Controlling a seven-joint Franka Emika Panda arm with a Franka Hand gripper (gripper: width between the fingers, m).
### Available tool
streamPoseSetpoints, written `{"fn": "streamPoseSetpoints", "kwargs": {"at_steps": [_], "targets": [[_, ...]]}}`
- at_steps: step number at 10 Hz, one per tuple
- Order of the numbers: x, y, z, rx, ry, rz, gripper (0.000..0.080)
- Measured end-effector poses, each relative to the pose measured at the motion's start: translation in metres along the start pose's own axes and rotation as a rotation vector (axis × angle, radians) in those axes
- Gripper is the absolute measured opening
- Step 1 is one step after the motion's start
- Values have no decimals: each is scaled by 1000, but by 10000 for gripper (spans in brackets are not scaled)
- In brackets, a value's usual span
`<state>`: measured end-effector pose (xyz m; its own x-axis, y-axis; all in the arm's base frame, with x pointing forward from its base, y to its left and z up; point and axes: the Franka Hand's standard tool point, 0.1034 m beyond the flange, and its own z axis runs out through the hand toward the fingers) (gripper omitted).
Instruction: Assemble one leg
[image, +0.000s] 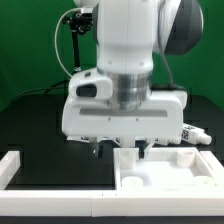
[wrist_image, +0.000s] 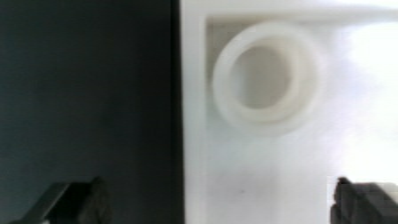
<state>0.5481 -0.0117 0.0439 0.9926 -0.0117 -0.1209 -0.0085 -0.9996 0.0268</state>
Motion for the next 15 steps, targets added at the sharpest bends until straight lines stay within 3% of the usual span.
{"fn": "streamPoseSetpoints", "kwargs": {"at_steps": [1, 3, 5, 7, 8, 10, 11, 13, 15], "targets": [[-12, 0, -5, 6, -5, -14, 635], [-28, -18, -16, 7, -3, -53, 647], [-27, -13, -12, 7, -13, -44, 649], [-39, -13, -8, 16, -195, -34, 649], [-50, -19, -7, 3, -243, -51, 649], [-78, -31, -4, -46, -313, -123, 649], [-88, -28, 1, -48, -389, -117, 649], [-81, -28, 1, -57, -481, -115, 649], [-90, -26, 6, -64, -594, -110, 649]]}}
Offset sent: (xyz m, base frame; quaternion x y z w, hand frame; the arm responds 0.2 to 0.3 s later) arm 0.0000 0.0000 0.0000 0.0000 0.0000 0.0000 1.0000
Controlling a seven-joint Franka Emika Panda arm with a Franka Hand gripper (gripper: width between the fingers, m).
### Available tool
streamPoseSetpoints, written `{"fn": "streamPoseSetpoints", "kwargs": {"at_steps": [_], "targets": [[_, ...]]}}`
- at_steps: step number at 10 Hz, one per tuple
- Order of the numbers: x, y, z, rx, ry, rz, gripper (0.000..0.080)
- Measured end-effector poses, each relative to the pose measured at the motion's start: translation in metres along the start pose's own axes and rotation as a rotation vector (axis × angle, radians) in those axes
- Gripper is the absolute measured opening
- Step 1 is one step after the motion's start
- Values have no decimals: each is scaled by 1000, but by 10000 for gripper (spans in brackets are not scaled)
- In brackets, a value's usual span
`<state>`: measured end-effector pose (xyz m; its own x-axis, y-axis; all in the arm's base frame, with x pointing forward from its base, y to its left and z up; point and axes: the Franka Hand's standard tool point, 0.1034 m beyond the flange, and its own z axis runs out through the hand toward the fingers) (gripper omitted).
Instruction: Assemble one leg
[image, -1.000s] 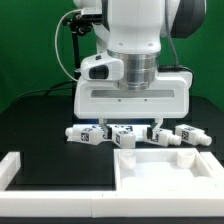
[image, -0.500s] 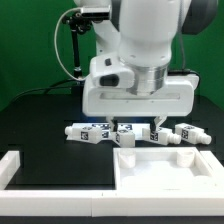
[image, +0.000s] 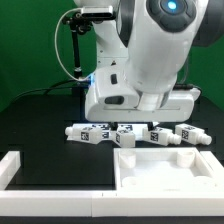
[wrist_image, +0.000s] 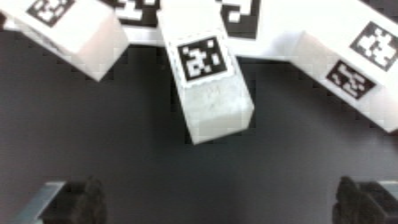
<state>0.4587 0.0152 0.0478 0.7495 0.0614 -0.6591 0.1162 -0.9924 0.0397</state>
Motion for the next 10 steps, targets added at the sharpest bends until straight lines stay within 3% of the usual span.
{"fn": "streamPoseSetpoints", "kwargs": {"at_steps": [2, 6, 10], "targets": [[-9, 4, 19, 5, -139, -6, 649], [-9, 3, 21, 3, -141, -4, 649], [-13, 2, 57, 1, -213, 15, 649]]}}
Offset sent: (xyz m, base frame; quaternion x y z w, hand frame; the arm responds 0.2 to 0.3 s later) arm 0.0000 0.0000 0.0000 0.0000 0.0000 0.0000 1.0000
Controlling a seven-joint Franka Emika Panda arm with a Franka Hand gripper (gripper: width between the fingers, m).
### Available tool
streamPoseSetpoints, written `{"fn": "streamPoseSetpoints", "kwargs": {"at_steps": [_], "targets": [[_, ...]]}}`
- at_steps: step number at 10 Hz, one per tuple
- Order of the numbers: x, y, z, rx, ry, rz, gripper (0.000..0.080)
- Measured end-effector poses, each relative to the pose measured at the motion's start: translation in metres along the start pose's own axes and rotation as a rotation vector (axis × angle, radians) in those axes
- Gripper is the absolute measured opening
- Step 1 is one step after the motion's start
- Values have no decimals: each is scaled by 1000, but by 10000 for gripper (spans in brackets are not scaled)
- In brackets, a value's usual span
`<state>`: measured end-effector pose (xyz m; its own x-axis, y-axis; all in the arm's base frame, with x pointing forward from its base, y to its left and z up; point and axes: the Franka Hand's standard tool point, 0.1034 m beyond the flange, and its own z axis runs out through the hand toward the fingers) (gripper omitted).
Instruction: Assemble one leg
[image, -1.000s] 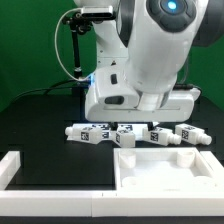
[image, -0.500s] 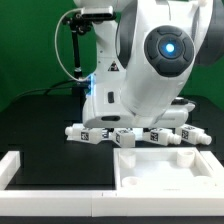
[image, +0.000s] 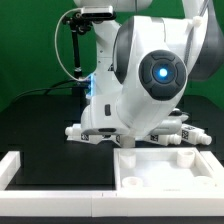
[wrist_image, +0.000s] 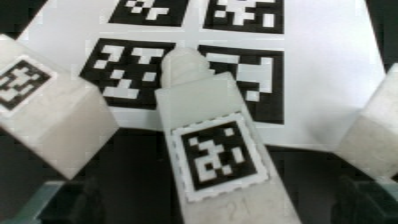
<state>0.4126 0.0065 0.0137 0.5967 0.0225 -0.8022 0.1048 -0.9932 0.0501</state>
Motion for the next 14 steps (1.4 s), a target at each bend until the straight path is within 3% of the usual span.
{"fn": "streamPoseSetpoints", "kwargs": {"at_steps": [3, 5, 6, 7, 8, 10, 12, 13, 14], "targets": [[5, -6, 9, -12, -22, 26, 649], [5, -6, 10, -11, -22, 27, 418], [5, -6, 10, -11, -22, 27, 418], [5, -6, 10, -11, -22, 27, 283], [2, -4, 6, -8, -31, 22, 283], [-8, 2, -49, 6, -32, 16, 284], [-18, 3, -101, 51, 69, -15, 284], [-14, 10, -119, 66, 162, -52, 284], [-7, 15, -121, 60, 273, -97, 284]]}}
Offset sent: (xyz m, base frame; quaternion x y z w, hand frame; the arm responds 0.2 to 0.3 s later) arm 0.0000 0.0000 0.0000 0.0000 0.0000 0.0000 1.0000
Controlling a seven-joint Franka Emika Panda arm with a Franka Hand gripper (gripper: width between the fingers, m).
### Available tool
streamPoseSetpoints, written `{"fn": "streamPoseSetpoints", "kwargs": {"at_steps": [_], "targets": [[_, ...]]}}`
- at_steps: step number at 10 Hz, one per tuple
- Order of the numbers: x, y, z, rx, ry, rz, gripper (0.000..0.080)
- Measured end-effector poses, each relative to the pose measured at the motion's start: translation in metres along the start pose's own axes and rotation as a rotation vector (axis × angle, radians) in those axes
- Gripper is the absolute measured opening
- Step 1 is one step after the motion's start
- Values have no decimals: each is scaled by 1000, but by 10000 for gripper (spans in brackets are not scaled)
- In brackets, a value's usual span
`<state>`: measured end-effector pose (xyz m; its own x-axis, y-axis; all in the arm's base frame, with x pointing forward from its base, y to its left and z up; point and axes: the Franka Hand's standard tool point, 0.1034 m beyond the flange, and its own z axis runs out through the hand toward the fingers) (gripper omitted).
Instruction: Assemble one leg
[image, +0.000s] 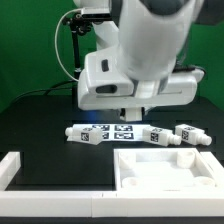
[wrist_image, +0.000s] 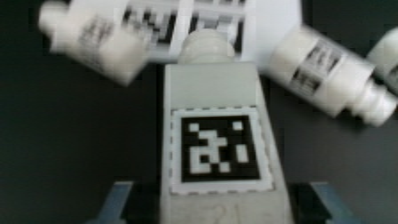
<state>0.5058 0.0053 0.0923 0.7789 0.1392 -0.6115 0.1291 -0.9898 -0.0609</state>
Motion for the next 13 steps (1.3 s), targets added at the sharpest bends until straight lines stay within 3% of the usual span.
{"fn": "streamPoseSetpoints", "kwargs": {"at_steps": [3, 4, 5, 7, 11, 12, 13], "targets": [[4, 2, -3, -21, 214, 9, 284], [13, -15, -13, -30, 293, 28, 284], [29, -37, -41, -21, 450, -5, 284], [42, -57, -72, -31, 605, -1, 285], [50, -44, -71, -74, 896, -2, 285], [53, -45, -76, -76, 960, 4, 285], [58, -55, -90, -48, 1002, 18, 285]]}}
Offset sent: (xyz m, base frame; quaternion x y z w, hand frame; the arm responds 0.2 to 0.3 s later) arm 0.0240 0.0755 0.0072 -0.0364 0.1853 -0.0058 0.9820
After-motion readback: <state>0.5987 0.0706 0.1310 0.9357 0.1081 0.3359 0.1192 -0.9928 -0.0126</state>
